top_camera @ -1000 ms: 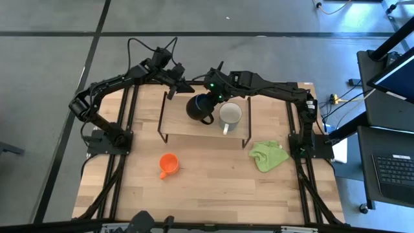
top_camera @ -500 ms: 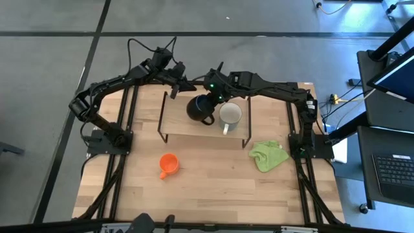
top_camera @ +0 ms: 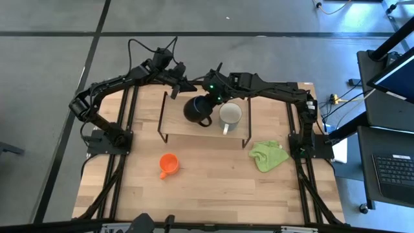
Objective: Stack small to large cups/mugs on shelf
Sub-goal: Put the black and blue mug on the shelf
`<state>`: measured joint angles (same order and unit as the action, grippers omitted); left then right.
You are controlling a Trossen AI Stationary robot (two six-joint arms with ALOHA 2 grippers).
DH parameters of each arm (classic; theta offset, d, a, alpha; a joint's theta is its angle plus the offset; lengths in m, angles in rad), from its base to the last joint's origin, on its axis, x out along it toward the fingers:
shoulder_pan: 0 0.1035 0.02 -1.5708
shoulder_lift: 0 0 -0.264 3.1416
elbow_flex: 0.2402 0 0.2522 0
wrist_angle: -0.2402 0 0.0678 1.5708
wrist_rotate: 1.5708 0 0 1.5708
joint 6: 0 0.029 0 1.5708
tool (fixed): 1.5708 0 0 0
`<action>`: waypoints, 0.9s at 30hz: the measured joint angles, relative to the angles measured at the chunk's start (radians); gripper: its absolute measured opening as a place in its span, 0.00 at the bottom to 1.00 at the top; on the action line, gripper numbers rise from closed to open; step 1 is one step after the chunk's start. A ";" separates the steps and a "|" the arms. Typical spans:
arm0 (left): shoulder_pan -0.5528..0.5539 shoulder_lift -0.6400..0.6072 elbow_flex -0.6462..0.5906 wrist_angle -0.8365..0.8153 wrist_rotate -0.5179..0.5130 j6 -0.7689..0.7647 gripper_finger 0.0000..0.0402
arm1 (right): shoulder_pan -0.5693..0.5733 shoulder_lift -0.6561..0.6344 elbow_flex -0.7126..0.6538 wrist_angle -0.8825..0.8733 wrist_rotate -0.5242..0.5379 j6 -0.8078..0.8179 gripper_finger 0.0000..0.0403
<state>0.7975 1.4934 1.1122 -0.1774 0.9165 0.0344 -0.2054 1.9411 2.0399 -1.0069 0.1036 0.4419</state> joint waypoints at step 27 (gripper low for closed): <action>-0.011 0.000 0.000 0.000 0.017 -0.008 0.00 | -0.008 0.000 0.000 -0.090 0.046 -0.077 0.08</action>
<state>0.7865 1.4937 1.1122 -0.1776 0.9337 0.0267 -0.2134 1.9411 2.0396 -1.0968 0.1497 0.3649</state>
